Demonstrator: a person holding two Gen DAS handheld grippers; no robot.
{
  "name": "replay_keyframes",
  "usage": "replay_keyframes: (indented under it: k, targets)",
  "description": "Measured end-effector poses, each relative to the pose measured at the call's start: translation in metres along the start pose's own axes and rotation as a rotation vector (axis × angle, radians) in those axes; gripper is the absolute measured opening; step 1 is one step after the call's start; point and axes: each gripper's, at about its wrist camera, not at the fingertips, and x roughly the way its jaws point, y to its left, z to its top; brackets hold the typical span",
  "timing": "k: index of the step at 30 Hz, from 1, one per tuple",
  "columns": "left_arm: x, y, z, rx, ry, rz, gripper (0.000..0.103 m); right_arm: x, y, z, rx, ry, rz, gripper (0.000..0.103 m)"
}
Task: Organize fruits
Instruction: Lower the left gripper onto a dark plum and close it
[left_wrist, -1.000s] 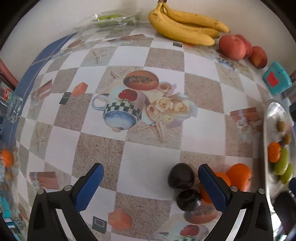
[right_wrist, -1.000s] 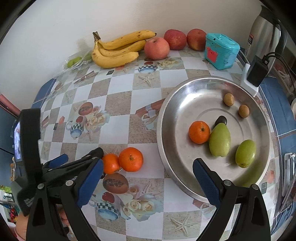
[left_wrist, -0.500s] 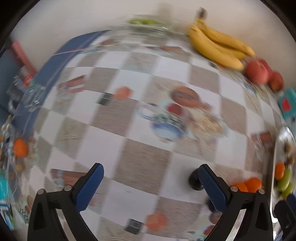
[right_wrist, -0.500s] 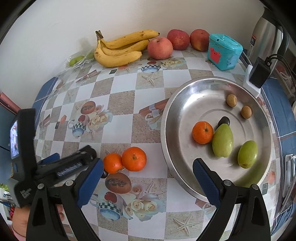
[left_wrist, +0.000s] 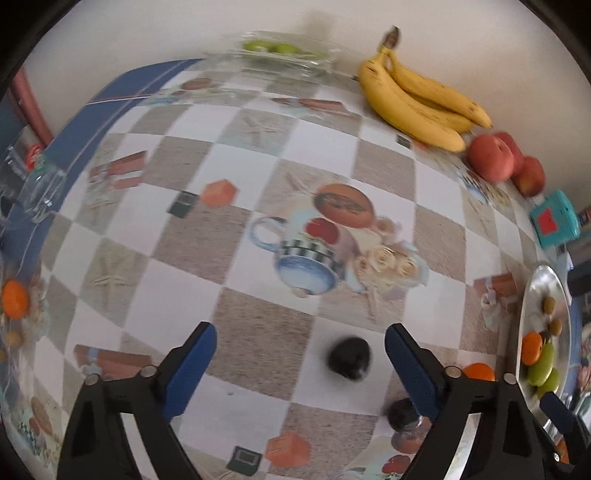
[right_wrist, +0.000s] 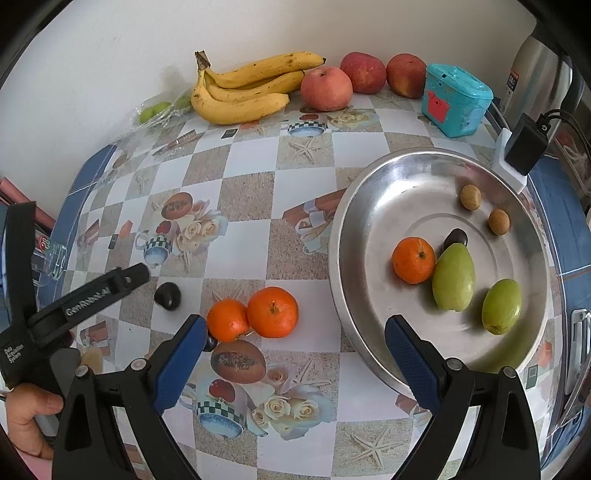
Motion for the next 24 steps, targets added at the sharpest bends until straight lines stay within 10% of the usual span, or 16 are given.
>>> replay_keyframes:
  k: [17, 24]
  targets:
    - [0.016, -0.015, -0.002, 0.041, 0.041, -0.09, 0.031, 0.015, 0.005, -0.001, 0.011, 0.036, 0.05, 0.097]
    - [0.017, -0.018, 0.001, 0.043, 0.04, -0.093, 0.029, 0.027, 0.004, 0.001, 0.045, 0.057, 0.081, 0.097]
